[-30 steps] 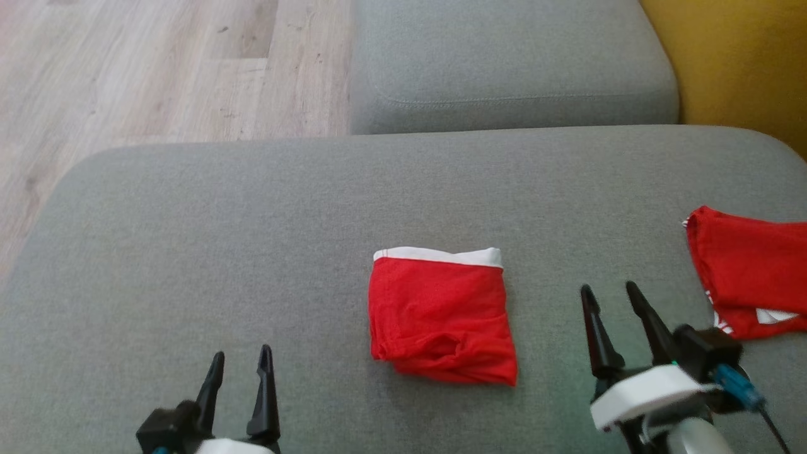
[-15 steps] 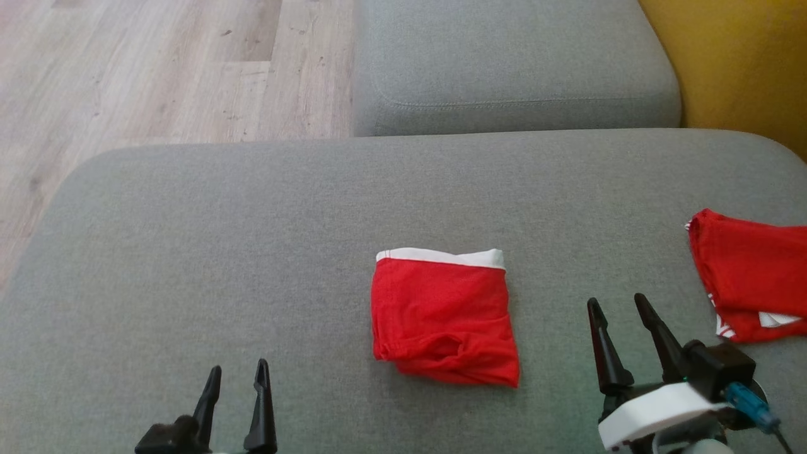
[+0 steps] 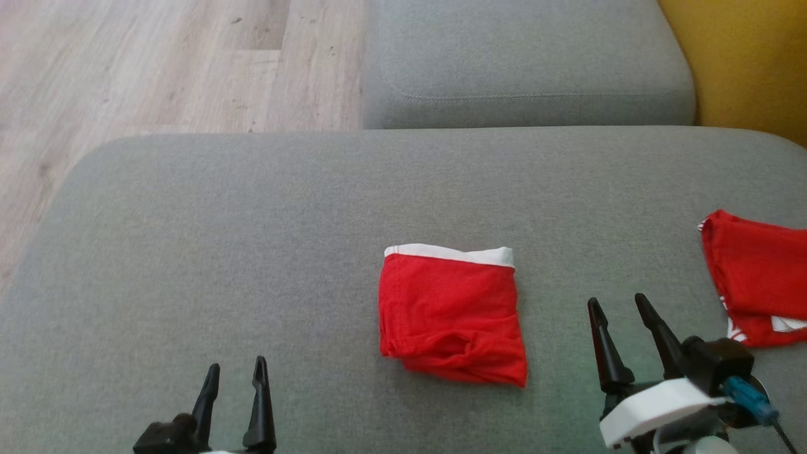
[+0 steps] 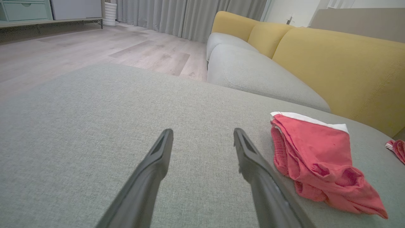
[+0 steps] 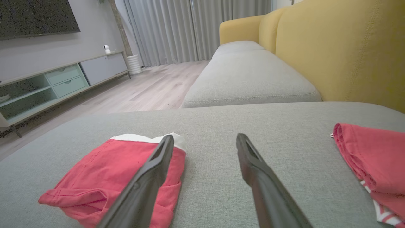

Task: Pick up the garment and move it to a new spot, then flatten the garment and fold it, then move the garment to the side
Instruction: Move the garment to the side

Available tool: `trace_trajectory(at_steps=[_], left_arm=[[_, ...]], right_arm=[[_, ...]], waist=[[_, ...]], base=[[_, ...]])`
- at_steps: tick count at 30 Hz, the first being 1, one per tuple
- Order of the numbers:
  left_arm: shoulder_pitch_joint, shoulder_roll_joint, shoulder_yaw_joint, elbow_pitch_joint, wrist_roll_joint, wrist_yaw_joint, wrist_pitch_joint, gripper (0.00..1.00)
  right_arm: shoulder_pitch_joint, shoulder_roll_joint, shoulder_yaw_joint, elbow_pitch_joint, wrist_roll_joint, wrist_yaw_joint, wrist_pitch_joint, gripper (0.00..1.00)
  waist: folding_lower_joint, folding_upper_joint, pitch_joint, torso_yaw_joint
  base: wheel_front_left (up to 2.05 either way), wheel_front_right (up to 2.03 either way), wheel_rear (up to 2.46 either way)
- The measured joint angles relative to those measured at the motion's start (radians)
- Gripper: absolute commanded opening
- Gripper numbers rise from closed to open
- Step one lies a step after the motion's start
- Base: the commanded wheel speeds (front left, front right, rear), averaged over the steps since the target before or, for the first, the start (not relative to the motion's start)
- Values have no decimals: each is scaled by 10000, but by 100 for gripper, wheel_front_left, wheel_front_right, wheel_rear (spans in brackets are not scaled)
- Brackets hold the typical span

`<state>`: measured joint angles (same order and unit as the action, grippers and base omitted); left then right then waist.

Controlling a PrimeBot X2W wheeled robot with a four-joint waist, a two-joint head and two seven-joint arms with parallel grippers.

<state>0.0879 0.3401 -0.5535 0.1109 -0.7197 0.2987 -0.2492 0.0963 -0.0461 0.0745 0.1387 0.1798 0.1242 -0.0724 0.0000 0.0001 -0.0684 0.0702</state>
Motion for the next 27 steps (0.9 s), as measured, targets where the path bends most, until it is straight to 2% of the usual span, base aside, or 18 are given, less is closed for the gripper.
trace_trajectory(at_steps=[4, 10, 17, 27], left_arm=[[-7, -6, 2, 48, 12, -8, 0, 100], [-73, -56, -4, 65, 113, -13, 0, 100], [-302, -297, -19, 128, 167, -117, 0, 100], [-518, -474, 19, 226, 265, -221, 0, 100]], right_arm=[[-153, 0, 4, 54, -67, 0, 389, 100], [-1411, 0, -165, 677, -127, 0, 1758, 100], [-2435, -4, -236, 2483, -138, 0, 2987, 100], [-3564, -8, -405, 4667, 138, 0, 3674, 100]], waist=[[0, 0, 94, 142], [0, 0, 277, 518], [1, 0, 705, 1341], [1, 0, 1290, 2260]], base=[[0, 0, 0], [0, 0, 0], [0, 0, 0], [0, 0, 0]])
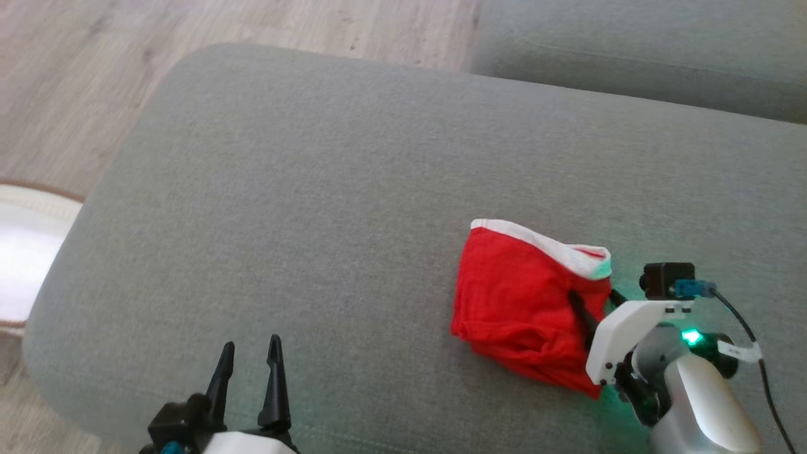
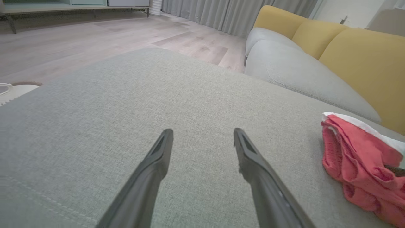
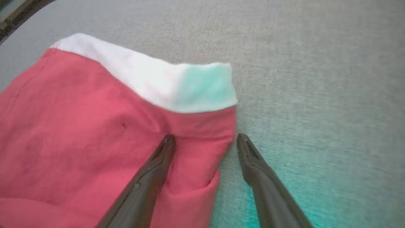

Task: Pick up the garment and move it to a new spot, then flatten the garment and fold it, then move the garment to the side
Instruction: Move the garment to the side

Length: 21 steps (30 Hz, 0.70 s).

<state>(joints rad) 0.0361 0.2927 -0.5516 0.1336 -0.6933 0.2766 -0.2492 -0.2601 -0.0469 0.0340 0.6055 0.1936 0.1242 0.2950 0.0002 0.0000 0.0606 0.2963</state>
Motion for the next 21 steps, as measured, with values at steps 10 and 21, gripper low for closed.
trace_trajectory(at_steps=[10, 21], left_arm=[[0, -163, 36, 75, 165, -44, 0, 100], [-11, -201, 96, 71, 332, -228, 0, 100]], right_arm=[[-592, -2, 355, 846, 493, 0, -67, 0], [-1023, -307, 679, 612, 226, 0, -395, 0]], waist=[[-1, 0, 67, -66], [-1, 0, 159, -1545]], base=[[0, 0, 0], [0, 0, 0]])
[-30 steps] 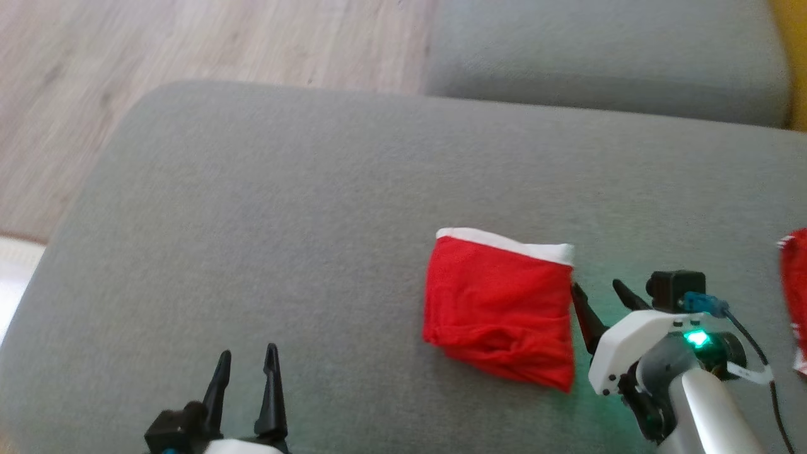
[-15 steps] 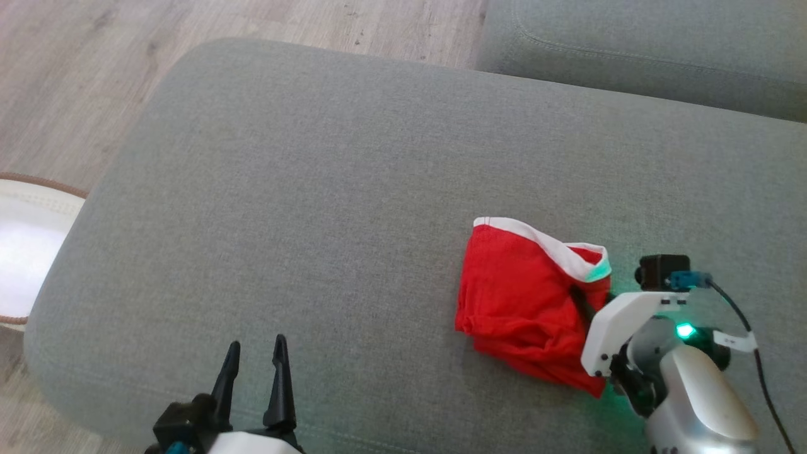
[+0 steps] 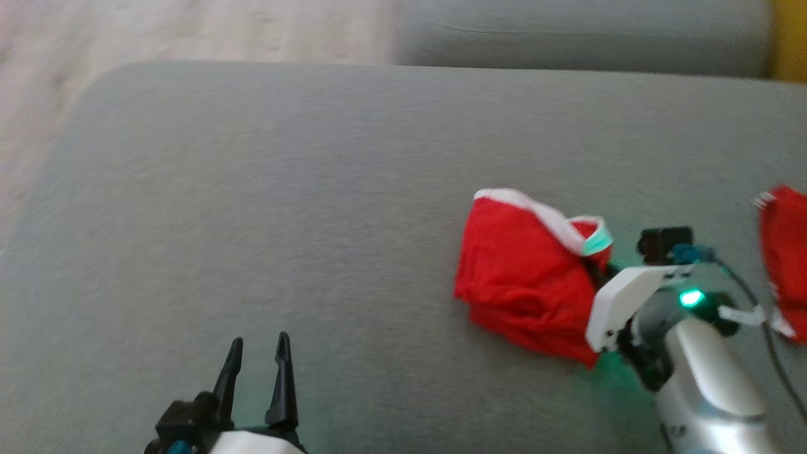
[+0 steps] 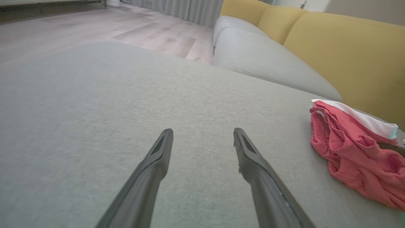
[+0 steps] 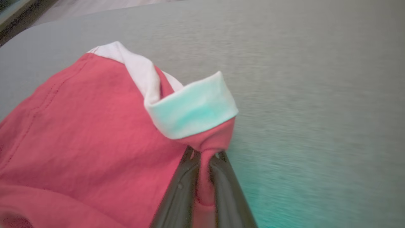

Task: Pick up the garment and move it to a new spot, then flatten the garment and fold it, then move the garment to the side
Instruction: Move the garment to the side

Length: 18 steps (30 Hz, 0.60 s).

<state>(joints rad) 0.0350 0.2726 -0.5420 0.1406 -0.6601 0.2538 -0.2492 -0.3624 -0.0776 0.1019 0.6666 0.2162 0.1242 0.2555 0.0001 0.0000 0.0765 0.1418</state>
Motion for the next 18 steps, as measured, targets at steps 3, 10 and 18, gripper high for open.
trace_trajectory(at_steps=[3, 10, 18], left_arm=[[-106, -42, -19, -88, 105, -81, 0, 100], [-768, -173, -127, -330, 295, -180, 17, 100], [-1343, -180, -395, -485, 539, -253, 286, 100]], right_arm=[[-39, -430, 56, -420, -71, 0, 198, 0], [-187, -1133, 163, -1662, -77, 0, 738, 0], [-186, -1306, 27, -2661, 36, 0, 1057, 0]], waist=[[-1, 0, 74, -679], [0, 0, 378, -2428], [0, 0, 996, -4093]], base=[[0, 0, 0], [0, 0, 0], [0, 0, 0]])
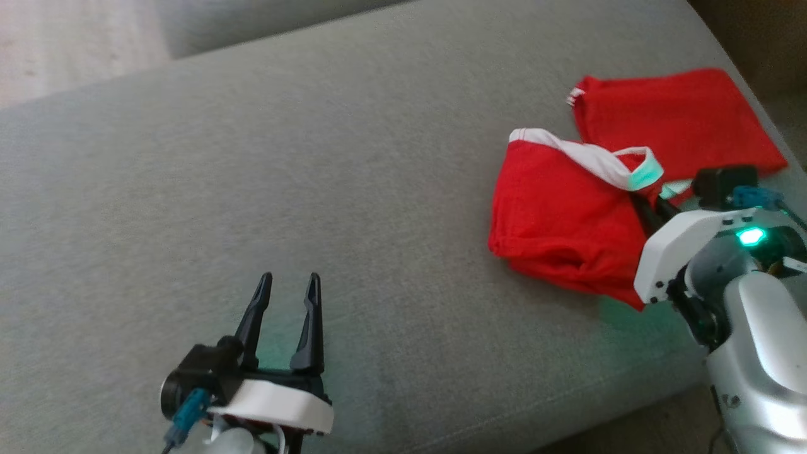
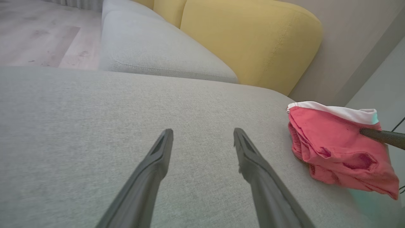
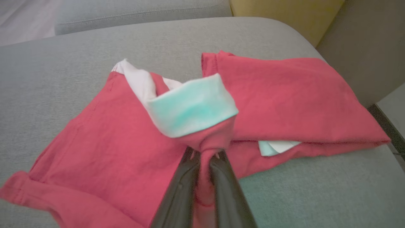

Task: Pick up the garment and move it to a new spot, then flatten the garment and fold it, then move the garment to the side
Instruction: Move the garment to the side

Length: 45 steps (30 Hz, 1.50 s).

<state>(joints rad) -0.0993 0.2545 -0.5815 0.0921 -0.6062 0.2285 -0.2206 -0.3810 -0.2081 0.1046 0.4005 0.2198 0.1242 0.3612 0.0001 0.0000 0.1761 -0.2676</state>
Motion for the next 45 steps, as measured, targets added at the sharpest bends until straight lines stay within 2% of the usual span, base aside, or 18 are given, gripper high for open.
trace_trajectory(at_steps=[5, 9, 15, 23, 27, 30, 31, 32, 33, 39, 45], left_arm=[[-219, 31, -19, -21, 15, -13, 96, 100], [-277, 36, -50, -17, 17, -13, 182, 100], [-452, 67, -65, -50, 98, -10, 188, 100], [-481, 84, -102, -198, 105, 6, 217, 100], [-490, 82, -171, -280, 107, 6, 215, 100], [-505, 84, -228, -288, 117, 12, 217, 100], [-532, 84, -272, -290, 173, 13, 226, 100], [-579, 81, -307, -291, 205, 13, 228, 100], [-633, 81, -313, -309, 226, 13, 240, 100], [-820, 84, -336, -330, 265, 15, 345, 100], [-818, 142, -336, -330, 263, 88, 360, 100]], right_arm=[[-95, 10, -165, -94, 0, 0, 86, 0], [-701, -188, -182, -73, -67, 0, 186, 0], [-1803, -1459, -142, 226, -326, 0, 623, 0], [-2303, -3402, -364, 520, -349, 0, 1154, 0], [-2480, -3893, -453, 550, -311, 0, 1308, 0], [-2489, -3963, -435, 552, -251, 0, 1340, 0], [-2489, -4002, -426, 552, -251, 0, 1402, 27], [-2489, -4023, -433, 560, -251, 0, 1406, 79], [-2489, -4027, -453, 573, -251, 0, 1392, 100], [-2497, -3904, -838, 692, -546, 0, 759, 100], [-2631, -3277, -790, 564, -782, 0, 247, 100]], waist=[[1, 0, 525, -352], [1, 0, 690, -160], [-1, 0, 857, 537], [0, 0, 1251, 1557], [0, 0, 1472, 1809], [0, 0, 1551, 1851], [0, 0, 1586, 1854], [0, 0, 1614, 1847], [0, 0, 1640, 1835], [0, 0, 1746, 1720], [0, 0, 1655, 1576]], base=[[0, 0, 0], [0, 0, 0], [0, 0, 0], [0, 0, 0], [0, 0, 0], [0, 0, 0], [0, 0, 0], [0, 0, 0], [0, 0, 0], [0, 0, 0], [0, 0, 0]])
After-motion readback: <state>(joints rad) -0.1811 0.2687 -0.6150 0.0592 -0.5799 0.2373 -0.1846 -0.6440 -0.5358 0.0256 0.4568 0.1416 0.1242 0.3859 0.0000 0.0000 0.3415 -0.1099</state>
